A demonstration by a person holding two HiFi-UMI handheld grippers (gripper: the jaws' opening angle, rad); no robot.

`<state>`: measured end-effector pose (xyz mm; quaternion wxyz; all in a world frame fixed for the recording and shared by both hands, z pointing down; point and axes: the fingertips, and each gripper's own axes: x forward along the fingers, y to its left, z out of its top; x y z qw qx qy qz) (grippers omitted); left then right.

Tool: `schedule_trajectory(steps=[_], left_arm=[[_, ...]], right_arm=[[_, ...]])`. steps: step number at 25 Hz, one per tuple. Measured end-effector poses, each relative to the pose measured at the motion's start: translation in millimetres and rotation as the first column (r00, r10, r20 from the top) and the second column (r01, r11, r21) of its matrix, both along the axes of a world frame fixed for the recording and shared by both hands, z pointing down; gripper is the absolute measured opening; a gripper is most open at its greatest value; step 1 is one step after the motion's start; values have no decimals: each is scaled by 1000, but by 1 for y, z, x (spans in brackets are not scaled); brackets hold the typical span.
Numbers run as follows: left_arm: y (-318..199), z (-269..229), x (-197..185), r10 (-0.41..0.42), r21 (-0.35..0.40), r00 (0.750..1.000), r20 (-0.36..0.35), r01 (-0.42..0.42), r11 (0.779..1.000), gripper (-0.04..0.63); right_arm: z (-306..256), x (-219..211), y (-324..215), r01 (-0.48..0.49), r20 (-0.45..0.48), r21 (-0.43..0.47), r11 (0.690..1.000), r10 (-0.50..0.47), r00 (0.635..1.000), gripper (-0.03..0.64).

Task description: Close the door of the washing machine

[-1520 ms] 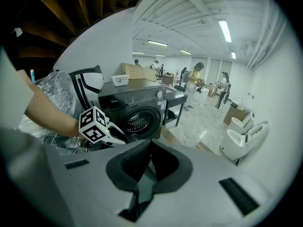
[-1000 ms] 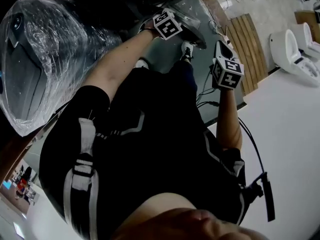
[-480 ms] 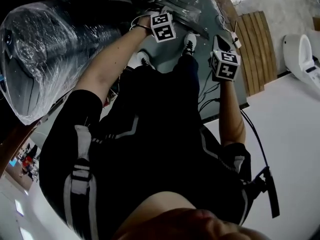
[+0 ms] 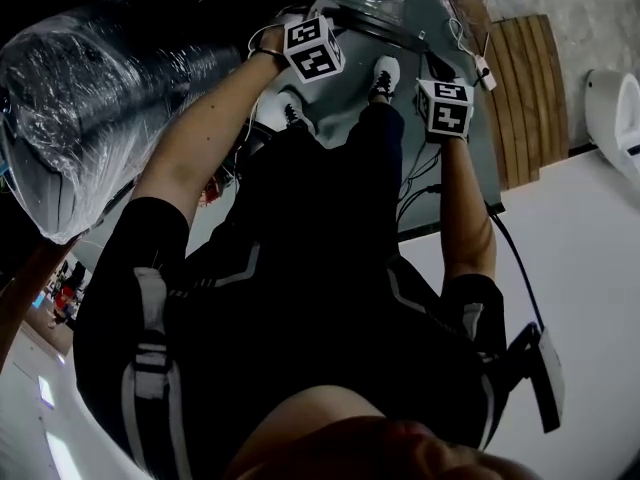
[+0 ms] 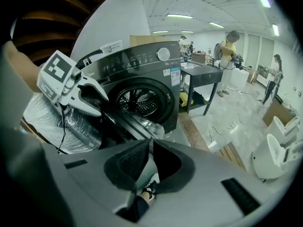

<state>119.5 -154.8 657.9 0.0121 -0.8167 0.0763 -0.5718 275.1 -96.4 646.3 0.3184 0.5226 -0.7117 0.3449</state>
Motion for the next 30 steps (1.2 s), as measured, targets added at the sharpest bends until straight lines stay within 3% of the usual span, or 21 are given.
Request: schedule_trajectory(steps=[6,12,24,30], left_arm=[[-22,-1,5,-69,10,998,-2,69,998,172],[-48,-3,10,-144,55,990,-14,144,988,167],[-86,-5,12,-260,88,964,-61,265,960,163],[-97,-6,12,-292,88,955,-50,296,951,163]], right_arm=[[42,9,-16,40,-2,-36,999,-40,999,92],[82,28,-35,21,-24,-75,997,-23,999,153],[130,36,-109,40,-31,-102,994,-43,999,163],[152,29,-140,48,-21,-106,993,-51,999,163]])
